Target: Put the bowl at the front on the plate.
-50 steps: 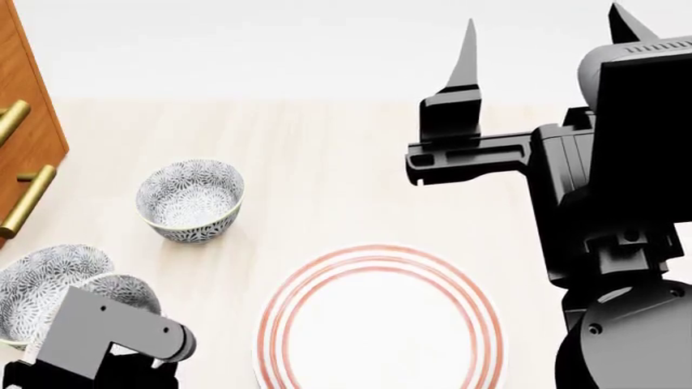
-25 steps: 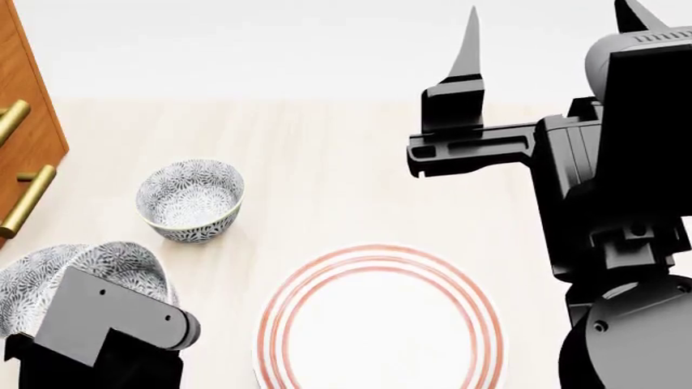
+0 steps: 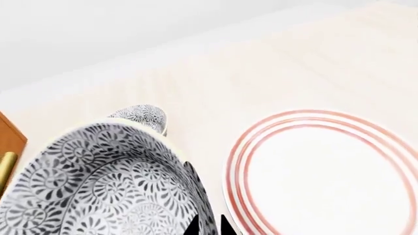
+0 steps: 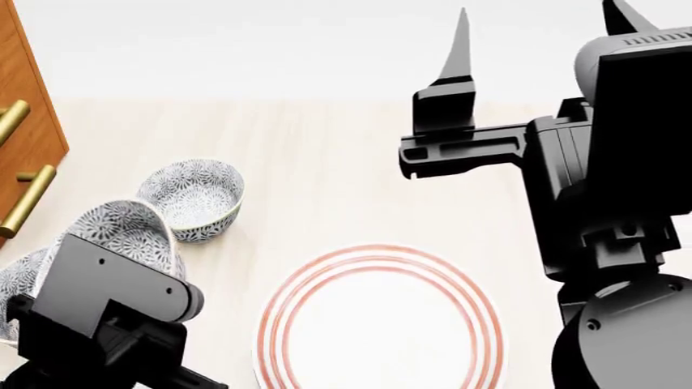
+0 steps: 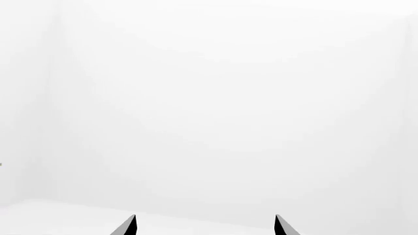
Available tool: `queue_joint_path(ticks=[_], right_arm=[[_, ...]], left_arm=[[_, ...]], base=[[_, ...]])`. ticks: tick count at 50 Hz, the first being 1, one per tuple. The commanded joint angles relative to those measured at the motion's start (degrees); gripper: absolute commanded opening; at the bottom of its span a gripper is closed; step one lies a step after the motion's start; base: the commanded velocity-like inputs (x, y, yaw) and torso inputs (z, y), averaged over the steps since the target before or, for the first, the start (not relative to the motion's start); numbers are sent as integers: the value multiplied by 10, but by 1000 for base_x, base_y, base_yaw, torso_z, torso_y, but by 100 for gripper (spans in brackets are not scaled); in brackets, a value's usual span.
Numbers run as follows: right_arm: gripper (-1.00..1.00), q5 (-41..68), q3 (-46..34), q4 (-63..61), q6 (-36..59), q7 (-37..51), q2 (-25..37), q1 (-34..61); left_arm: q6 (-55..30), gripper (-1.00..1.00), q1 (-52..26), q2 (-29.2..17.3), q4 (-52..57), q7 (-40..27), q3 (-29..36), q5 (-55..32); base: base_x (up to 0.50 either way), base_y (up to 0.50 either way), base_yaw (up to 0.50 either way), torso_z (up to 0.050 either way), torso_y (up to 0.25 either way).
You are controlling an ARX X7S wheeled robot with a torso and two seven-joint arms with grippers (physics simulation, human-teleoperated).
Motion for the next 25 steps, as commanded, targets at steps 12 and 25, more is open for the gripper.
queue_joint_path(ticks=[12,25], right_arm=[[100,0,-10,2,-5,0,0,3],[100,-3,-14,4,-11,0,2,0]], left_arm=[[-1,-100,-58,-2,-7,34,13,29],[7,-100,-87,1,-28,75,36,59]], base=[[0,0,0,0,0],[0,0,0,0,1]])
